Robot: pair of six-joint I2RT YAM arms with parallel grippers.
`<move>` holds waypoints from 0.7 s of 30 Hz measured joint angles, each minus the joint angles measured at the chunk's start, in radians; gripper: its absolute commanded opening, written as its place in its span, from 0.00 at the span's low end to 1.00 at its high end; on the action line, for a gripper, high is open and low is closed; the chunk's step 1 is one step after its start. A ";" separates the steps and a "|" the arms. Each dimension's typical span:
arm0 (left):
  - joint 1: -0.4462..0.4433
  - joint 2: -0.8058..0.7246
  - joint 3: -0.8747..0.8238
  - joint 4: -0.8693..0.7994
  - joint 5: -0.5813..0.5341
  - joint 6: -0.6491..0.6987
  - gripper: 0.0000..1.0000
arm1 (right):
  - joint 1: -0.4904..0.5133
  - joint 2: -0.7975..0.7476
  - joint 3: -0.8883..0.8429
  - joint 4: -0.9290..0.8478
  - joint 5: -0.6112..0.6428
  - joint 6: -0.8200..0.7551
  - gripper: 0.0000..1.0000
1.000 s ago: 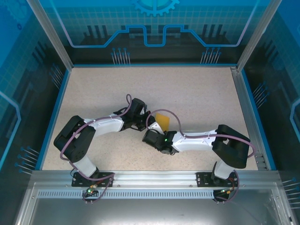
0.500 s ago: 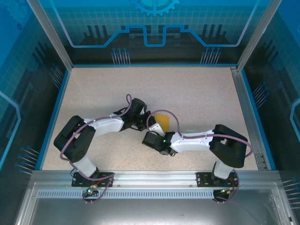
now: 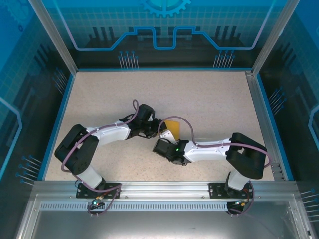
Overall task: Fold a paper plane with a square sheet of paper (pick it up from the middle)
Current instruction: Fold the wing for the fifth time at the center of the table.
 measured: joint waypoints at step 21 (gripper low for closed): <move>0.000 0.080 0.070 -0.016 0.040 -0.011 0.42 | -0.001 -0.019 -0.040 0.087 -0.028 -0.058 0.10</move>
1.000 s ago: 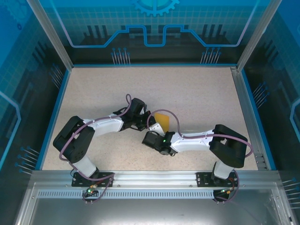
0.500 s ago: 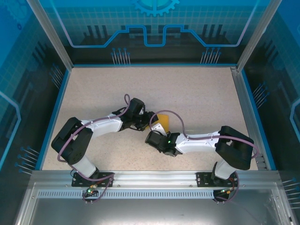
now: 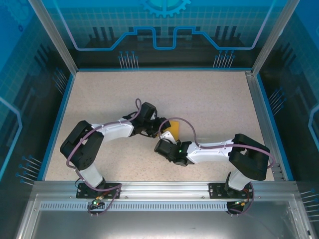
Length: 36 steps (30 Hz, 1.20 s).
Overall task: Fold a paper plane with a square sheet of paper (pick it up from the middle)
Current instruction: Fold the wing for the fifth time at the center of the table.
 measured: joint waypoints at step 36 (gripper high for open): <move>0.003 -0.076 0.003 -0.103 -0.056 0.003 0.57 | -0.030 -0.030 -0.053 0.041 -0.075 0.004 0.00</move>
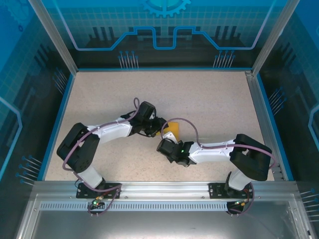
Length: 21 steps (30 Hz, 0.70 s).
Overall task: Fold a paper plane with a square sheet of paper (pick it up from the middle)
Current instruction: Fold the wing for the fifth time at the center of the table.
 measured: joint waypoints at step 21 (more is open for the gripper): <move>0.012 -0.186 -0.081 -0.017 -0.141 -0.005 0.59 | -0.362 -0.134 -0.319 0.517 -0.702 0.055 0.01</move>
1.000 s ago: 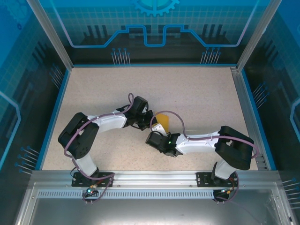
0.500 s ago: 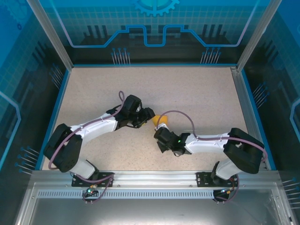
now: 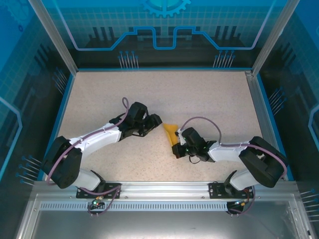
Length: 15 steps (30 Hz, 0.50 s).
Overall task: Fold a paper plane with a square sheet of paper (pick it up from the middle)
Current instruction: Fold the wing for the fifth time at the center of the table.
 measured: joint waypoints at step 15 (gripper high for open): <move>-0.038 0.153 -0.004 0.156 0.159 0.027 0.40 | -0.197 0.042 -0.066 0.200 -0.332 0.116 0.04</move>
